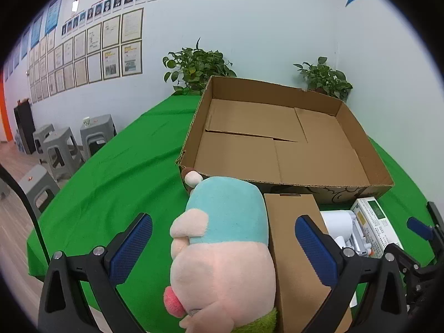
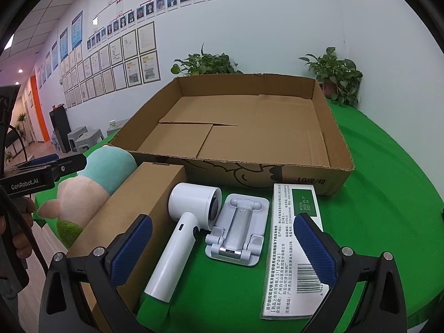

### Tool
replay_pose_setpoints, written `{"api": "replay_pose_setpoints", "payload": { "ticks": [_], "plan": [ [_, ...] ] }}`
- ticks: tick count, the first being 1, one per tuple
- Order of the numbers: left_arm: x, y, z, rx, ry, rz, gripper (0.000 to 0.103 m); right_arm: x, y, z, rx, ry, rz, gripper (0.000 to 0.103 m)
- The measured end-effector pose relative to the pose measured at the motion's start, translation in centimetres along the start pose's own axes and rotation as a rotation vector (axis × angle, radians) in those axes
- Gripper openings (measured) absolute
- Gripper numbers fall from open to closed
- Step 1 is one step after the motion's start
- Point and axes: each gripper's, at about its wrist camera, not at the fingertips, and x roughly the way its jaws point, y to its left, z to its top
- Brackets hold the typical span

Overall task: Organize objects
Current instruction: 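Position the left gripper around the pink-and-teal plush toy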

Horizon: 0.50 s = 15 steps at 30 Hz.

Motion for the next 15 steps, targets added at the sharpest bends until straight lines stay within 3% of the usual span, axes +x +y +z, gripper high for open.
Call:
{"api": "replay_pose_setpoints", "payload": {
  "ticks": [15],
  "plan": [
    [-0.19,0.11,-0.04,0.001,0.008,-0.008,0.102,0.53,-0.15,-0.19,0.001,-0.005,-0.01,0.103]
  ]
}}
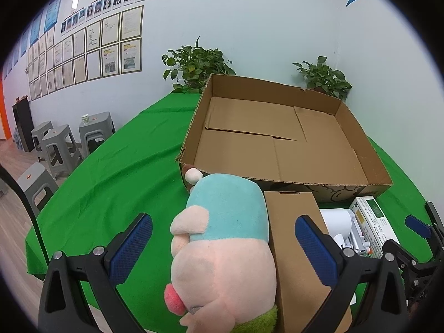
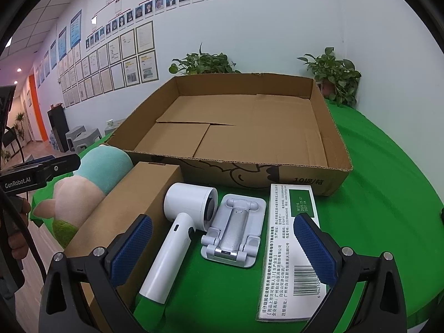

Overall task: Organize objects
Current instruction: 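Position the left gripper around the pink-and-teal plush toy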

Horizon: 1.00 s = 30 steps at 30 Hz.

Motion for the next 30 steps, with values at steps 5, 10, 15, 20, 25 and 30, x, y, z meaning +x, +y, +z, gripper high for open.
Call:
{"api": "replay_pose_setpoints", "payload": {
  "ticks": [5,10,15,20,25,30],
  "plan": [
    [0.06,0.18,-0.05,-0.006,0.001,0.0,0.102,-0.09,-0.1,-0.01,0.002,-0.011,-0.004,0.103],
    [0.03,0.11,0.0,-0.001,0.0,-0.003,0.102,-0.09,-0.19,-0.07,0.004,-0.012,-0.005,0.103],
    [0.03,0.17,-0.04,-0.004,0.004,-0.005,0.102,-0.01,-0.26,-0.22,0.009,-0.01,-0.001,0.103],
    [0.08,0.3,-0.06,-0.005,0.004,-0.003,0.102,-0.03,-0.26,-0.27,0.009,-0.01,-0.001,0.103],
    [0.2,0.28,-0.2,-0.008,0.011,-0.005,0.102,-0.07,-0.24,-0.28,0.01,-0.008,-0.001,0.103],
    [0.15,0.27,-0.22,-0.006,0.01,-0.003,0.102,-0.11,-0.2,-0.27,0.01,-0.008,-0.002,0.103]
  ]
}}
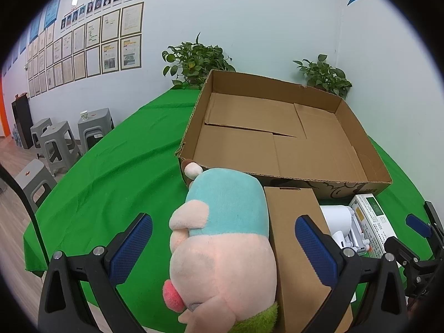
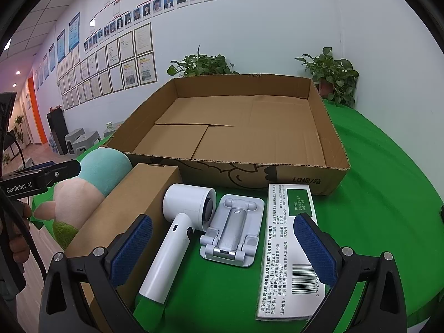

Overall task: Organize objects
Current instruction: 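Position the left gripper around the pink-and-teal plush toy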

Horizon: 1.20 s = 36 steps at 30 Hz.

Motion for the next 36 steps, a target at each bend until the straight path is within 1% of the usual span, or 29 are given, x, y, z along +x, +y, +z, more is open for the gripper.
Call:
{"api": "replay_pose_setpoints", "payload": {
  "ticks": [36],
  "plan": [
    [-0.09,0.2,0.0,-0.01,-0.002,-0.01,0.102,-0.44,-0.14,-0.11,0.008,-0.001,0.001,0.103]
  ]
}}
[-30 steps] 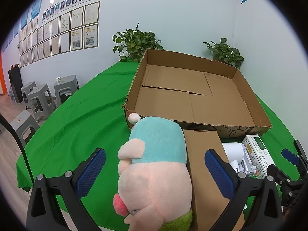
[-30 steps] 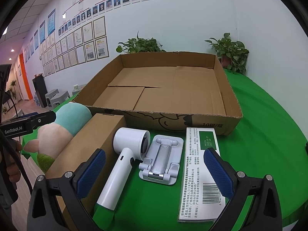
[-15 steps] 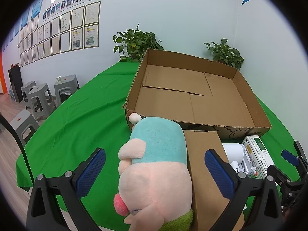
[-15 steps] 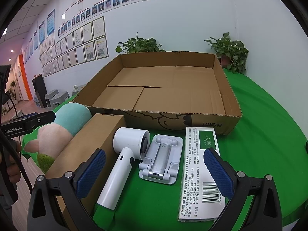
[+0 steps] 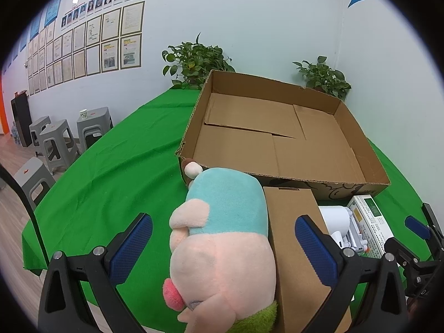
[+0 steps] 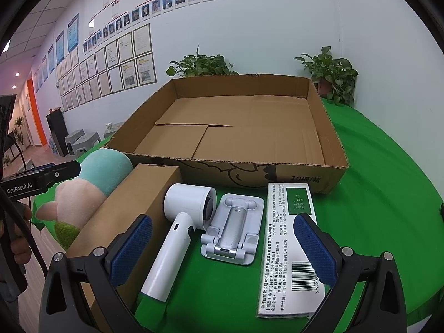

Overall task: Organize objects
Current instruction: 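Position the left gripper around the pink-and-teal plush toy, then close the left gripper on the plush toy and lift it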

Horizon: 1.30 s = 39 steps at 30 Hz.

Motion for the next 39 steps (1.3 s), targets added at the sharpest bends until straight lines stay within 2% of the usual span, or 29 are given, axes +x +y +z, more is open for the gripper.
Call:
{"api": "replay_pose_setpoints", "payload": {
  "ticks": [39],
  "plan": [
    [-1.0,-0.7,0.1,0.014,-0.004,-0.011,0.102,-1.9,-1.5,-0.4,0.025,-0.026,-0.017,0.103]
  ]
}}
